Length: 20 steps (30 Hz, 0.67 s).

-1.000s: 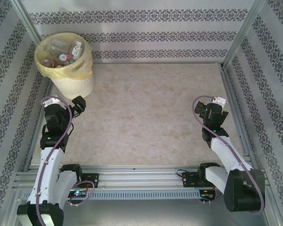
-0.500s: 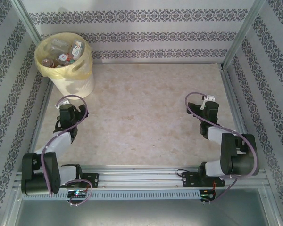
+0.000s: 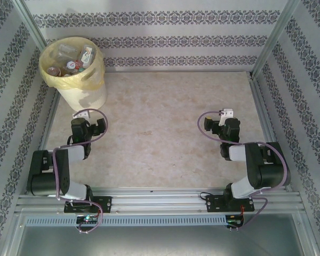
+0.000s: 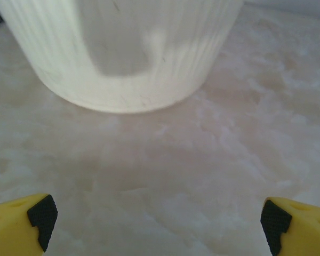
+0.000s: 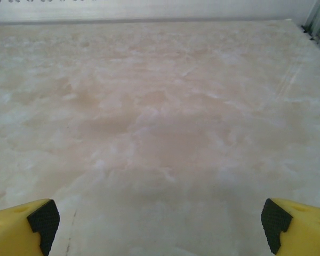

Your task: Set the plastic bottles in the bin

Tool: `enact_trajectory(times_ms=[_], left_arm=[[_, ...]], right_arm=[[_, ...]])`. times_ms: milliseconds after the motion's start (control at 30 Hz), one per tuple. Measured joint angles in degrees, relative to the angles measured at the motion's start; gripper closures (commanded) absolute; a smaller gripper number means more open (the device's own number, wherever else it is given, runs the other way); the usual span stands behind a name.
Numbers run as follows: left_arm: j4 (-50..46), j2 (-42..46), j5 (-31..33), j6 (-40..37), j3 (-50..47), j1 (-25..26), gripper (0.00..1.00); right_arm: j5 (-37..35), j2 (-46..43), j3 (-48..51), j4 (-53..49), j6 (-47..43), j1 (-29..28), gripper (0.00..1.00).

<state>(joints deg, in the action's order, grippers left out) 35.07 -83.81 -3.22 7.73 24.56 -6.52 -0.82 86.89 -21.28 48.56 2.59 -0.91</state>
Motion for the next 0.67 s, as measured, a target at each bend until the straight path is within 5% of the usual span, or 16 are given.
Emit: enact_trajectory(times_ms=[167, 367, 667], left_arm=[[7.6, -2.9, -0.8, -2.9, -1.7, 2.8, 0.01], [11.5, -5.9, 8.3, -4.1, -2.6, 8.0, 0.01], [12.2, -5.9, 12.9, -4.2, -2.6, 8.0, 0.01]], right_arm=[[-1.0, 0.0, 0.0, 0.1, 0.0, 0.0, 0.02], [-1.3, 0.0, 0.0, 0.2, 0.0, 0.0, 0.02], [-1.3, 0.0, 0.0, 0.1, 0.0, 0.0, 0.02]])
